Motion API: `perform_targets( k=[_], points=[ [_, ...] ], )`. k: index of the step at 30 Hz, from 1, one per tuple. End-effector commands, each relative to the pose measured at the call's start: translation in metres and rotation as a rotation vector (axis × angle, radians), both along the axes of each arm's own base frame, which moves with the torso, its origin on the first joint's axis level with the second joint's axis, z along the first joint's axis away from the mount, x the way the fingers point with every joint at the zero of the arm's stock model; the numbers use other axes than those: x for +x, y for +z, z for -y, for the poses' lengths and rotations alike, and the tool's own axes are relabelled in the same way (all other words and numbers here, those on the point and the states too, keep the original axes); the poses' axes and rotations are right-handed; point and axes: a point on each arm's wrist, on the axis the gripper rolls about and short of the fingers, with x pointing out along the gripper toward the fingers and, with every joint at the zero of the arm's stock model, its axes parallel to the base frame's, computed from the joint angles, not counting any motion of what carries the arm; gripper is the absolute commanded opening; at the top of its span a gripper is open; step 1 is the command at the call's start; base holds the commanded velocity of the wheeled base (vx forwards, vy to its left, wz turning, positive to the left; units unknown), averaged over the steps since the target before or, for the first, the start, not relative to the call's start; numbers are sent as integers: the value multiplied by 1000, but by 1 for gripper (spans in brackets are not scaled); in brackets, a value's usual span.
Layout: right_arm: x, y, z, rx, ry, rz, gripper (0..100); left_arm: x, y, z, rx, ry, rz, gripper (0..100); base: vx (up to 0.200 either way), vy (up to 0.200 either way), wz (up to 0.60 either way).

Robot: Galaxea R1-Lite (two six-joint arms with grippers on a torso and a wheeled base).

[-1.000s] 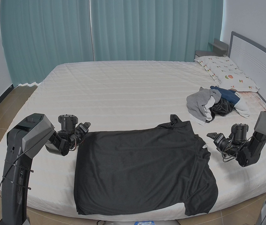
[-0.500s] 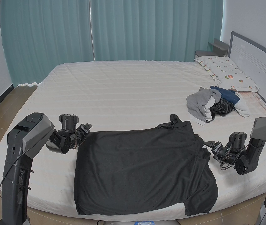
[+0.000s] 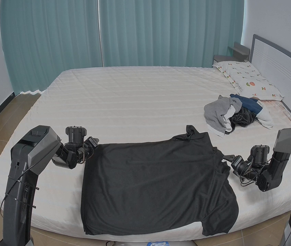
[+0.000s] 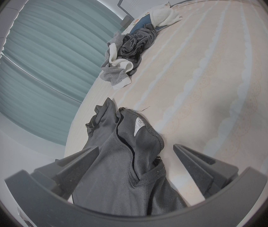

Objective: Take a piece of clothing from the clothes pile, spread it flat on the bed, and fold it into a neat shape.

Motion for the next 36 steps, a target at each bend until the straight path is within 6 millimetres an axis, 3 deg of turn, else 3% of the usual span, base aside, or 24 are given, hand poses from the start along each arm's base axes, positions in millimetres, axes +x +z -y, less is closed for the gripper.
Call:
perform_targets(
  k=[1, 21, 36],
  points=[
    [0, -1, -1, 0, 2, -3, 100, 5, 1, -1, -3, 8, 18, 0, 0, 0, 0],
    [1, -1, 0, 1, 0, 0, 100, 32, 28, -44, -37, 146, 161, 0, 0, 0, 0],
    [1, -1, 0, 2, -1, -1, 100, 38, 25, -67, -40, 180, 176, 0, 0, 0, 0]
  ],
)
